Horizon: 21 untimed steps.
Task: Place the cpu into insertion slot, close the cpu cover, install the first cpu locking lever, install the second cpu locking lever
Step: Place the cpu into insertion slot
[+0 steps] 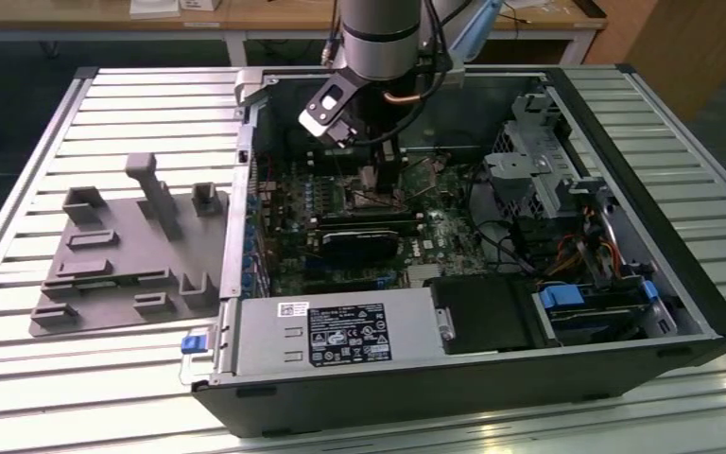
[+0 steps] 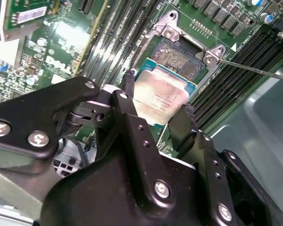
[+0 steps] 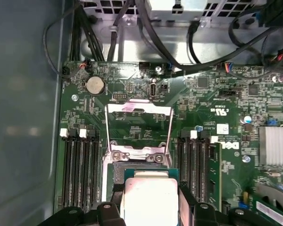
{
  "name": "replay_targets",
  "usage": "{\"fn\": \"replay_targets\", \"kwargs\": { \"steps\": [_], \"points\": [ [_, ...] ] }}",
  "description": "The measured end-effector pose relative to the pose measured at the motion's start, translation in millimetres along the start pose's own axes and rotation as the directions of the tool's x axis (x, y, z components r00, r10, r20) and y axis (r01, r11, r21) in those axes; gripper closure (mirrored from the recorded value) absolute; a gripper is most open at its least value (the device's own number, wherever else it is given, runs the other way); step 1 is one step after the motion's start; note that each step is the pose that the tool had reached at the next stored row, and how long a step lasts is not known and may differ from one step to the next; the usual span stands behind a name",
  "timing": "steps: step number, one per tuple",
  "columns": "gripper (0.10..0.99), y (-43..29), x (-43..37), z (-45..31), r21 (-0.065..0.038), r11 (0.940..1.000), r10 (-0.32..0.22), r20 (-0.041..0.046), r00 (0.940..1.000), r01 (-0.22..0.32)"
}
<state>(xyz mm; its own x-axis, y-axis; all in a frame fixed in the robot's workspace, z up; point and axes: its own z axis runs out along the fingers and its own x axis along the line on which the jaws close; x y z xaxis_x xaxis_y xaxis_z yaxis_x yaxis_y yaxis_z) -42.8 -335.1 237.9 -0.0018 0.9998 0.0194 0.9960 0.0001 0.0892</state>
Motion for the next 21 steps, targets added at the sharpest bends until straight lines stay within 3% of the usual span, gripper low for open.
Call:
{"fn": "replay_targets", "kwargs": {
  "steps": [21],
  "points": [
    [0.549, -8.0, 10.3, 31.6, 0.000, 1.0000, 0.004, 0.0003, 1.0000, -0.004]
  ]
}}
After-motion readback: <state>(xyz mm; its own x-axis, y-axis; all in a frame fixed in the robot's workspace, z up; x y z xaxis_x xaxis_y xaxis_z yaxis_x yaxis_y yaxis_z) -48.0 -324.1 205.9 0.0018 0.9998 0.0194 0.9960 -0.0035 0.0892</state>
